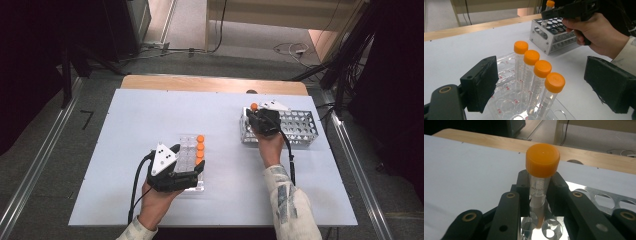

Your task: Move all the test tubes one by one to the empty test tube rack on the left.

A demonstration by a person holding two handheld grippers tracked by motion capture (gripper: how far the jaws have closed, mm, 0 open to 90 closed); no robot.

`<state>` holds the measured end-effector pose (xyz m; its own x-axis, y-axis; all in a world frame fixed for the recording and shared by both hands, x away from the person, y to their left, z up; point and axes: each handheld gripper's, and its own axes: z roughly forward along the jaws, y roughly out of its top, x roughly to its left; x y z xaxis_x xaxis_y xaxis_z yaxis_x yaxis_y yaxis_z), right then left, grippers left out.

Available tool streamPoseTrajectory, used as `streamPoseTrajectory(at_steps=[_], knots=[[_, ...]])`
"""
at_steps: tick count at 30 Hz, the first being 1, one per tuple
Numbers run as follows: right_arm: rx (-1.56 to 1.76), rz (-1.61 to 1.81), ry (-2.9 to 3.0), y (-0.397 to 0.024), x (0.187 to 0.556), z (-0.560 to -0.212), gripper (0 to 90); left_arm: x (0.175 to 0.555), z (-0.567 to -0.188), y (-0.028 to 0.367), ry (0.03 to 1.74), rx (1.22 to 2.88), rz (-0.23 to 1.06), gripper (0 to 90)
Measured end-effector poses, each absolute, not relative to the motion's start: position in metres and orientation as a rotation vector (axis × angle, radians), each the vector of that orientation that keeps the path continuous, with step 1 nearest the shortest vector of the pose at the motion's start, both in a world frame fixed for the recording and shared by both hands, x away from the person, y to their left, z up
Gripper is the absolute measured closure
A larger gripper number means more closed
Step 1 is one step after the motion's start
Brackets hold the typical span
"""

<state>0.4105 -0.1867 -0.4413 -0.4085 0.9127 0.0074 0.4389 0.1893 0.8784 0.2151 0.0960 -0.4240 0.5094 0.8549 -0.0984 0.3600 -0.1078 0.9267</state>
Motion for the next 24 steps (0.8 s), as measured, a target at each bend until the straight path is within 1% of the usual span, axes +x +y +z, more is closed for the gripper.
streamPoseTrajectory(at_steps=[13,24], knots=[[1.163,1.227,1.896,-0.192,0.39,-0.401,71.7,0.214,-0.424,0.096,1.044,1.689,0.588,11.8],[1.076,1.288,1.983,-0.186,0.364,-0.392,71.7,0.215,-0.424,0.096,1.049,1.692,0.589,11.7]])
